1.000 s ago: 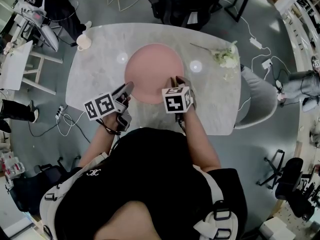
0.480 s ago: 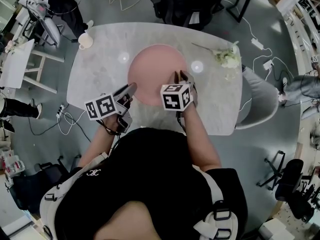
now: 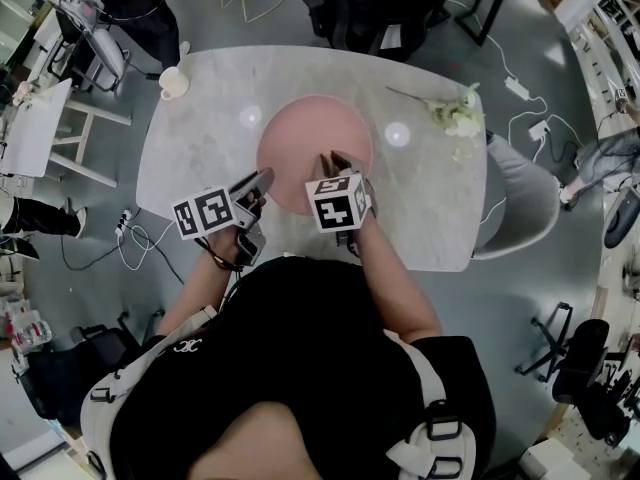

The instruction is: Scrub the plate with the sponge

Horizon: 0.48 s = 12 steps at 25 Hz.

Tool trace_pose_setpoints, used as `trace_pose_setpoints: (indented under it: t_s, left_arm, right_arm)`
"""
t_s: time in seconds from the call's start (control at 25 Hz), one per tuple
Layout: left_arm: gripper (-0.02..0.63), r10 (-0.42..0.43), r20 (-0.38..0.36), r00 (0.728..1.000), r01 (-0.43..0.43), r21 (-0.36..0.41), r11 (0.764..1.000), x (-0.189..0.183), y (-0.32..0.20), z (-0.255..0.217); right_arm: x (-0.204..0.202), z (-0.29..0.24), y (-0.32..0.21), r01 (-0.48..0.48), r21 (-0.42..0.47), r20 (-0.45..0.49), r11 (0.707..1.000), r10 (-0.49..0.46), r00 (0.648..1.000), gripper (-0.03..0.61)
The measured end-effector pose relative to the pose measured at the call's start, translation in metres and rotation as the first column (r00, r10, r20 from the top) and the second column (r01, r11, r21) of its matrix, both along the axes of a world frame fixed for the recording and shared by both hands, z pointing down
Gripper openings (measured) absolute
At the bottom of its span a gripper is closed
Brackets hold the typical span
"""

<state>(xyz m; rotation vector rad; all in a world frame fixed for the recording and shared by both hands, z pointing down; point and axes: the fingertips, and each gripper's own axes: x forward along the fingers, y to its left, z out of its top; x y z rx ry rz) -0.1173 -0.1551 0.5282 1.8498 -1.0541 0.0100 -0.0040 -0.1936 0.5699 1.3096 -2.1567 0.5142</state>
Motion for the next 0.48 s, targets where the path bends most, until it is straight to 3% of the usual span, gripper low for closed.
trace_pose_setpoints:
  t_s: [0.2,0.48]
  left_arm:
    - [0.075,-0.024,-0.036,0.999,0.023,-0.039,0.999,-0.003,-0.002,0.007]
    - [0.075,0.004,-0.05,0.999,-0.007,-0.06,0.998,0.007,-0.003,0.009]
  right_arm:
    - [-0.024,-0.008,0.015,0.101,-0.05,0.123,0.994,-0.095,0.988,0.067]
    - [-0.053,-0.019,0.02,0.215,-0.006,0.207,0.977,-0.209,0.956,0.067]
